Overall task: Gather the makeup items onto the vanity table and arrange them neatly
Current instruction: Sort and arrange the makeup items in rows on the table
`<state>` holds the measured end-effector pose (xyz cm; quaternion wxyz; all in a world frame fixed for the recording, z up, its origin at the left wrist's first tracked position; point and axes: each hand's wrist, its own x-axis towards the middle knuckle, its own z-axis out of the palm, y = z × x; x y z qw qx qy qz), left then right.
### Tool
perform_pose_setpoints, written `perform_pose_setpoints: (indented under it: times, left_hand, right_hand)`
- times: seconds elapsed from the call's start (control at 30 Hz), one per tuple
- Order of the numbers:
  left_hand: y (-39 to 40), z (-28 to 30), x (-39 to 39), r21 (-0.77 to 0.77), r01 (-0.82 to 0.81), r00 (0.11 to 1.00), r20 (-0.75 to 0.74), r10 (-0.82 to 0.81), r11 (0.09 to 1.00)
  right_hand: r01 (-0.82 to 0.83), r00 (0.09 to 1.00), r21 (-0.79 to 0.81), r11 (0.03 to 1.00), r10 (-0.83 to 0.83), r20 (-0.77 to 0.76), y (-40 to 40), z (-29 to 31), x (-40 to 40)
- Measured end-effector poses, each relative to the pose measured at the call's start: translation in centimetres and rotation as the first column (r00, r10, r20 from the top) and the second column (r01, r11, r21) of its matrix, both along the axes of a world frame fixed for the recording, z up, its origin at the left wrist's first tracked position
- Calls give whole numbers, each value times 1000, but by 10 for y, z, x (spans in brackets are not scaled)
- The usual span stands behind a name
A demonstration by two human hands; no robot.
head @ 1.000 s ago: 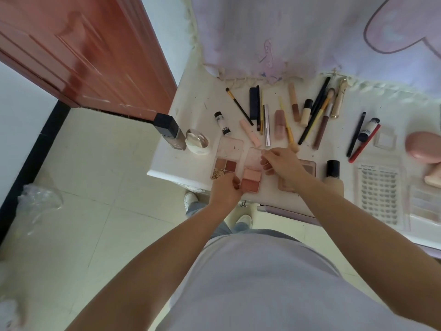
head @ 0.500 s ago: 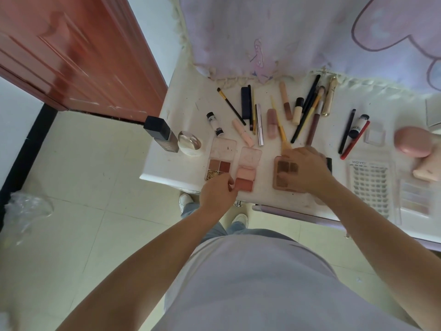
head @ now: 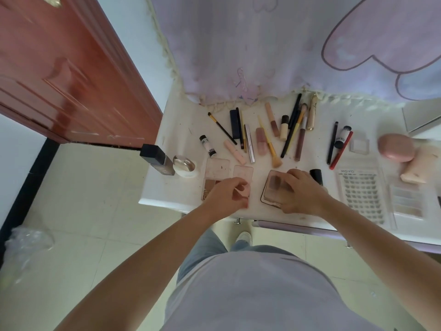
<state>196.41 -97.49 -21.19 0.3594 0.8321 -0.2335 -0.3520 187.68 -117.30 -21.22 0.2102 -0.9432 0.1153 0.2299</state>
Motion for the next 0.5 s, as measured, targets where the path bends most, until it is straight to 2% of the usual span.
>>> perform_pose_setpoints:
  times: [0.07, 0.2, 0.5]
  left_hand:
    - [-3, -2, -1, 8, 12, 1000, -17, -12, 1000]
    - [-8, -4, -4, 28, 25, 999, -33, -25, 999]
    - [-6, -7, -4, 54, 27, 998, -57, -24, 998]
  right_hand:
    - [3, 1000, -28, 1000, -4, -14, 2, 2, -1]
    - [-91, 995, -171, 981, 83, -50, 8, -6, -4]
    - [-114, 993, -209, 971, 109, -38, 12, -10, -4]
